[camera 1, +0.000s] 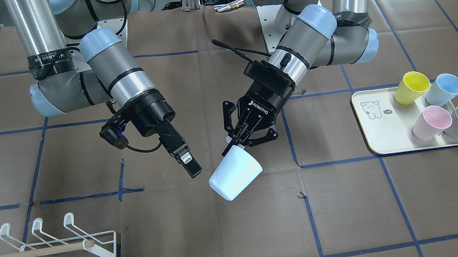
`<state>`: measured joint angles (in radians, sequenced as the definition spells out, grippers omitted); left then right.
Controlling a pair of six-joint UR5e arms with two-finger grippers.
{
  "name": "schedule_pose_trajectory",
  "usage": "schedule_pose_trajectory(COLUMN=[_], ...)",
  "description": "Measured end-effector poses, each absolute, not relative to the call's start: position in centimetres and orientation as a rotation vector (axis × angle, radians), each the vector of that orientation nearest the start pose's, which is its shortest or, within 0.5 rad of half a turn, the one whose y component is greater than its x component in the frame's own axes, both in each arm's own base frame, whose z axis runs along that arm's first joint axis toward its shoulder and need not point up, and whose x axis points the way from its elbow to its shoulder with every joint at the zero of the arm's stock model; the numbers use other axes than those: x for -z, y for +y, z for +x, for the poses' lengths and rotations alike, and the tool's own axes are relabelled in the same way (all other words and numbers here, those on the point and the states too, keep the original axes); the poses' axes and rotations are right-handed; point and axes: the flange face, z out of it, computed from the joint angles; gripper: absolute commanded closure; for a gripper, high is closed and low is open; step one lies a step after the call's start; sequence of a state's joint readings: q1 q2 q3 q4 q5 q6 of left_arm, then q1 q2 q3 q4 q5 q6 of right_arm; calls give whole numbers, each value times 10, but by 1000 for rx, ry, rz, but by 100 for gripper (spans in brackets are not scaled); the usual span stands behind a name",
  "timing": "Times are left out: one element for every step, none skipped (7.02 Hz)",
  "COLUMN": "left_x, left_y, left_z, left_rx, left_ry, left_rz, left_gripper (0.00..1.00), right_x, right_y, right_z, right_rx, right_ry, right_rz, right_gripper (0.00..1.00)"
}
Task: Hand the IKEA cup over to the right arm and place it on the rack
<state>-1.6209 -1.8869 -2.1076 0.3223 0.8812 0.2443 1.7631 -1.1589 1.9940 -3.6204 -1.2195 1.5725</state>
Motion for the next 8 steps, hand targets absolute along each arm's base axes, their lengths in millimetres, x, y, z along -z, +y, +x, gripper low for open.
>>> schedule_pose_trajectory(left_x=[-317,-317,-316,-316,-316,-316,-316,-316], left_y=[-496,-496,-497,-497,-497,-497,-497,-497], left_z=[-222,-222,-222,-222,-222,-222,-222,-222], left_rx=[1854,1853,1852,1851,1850,1851,1851,1851], left_ry=[2944,2945,2946,2946,2947,2946,2946,2947], left_rz=[1077,1079,1080,1080,1081,1081,1081,1080], left_gripper=[100,100,100,100,100,100,100,100], right_x=[-317,-312,-310,-310,-309,-306,-303,-301], right_y=[-518,-522,-524,-527,-529,-532,-532,-533], right_z=[279,286,291,293,295,297,299,304], right_rx=[575,561,550,545,541,536,531,526], right_ry=[1645,1646,1640,1633,1631,1633,1636,1639], right_rz=[1045,1044,1048,1050,1051,1051,1051,1047], right_gripper=[1,1,1,1,1,1,1,1])
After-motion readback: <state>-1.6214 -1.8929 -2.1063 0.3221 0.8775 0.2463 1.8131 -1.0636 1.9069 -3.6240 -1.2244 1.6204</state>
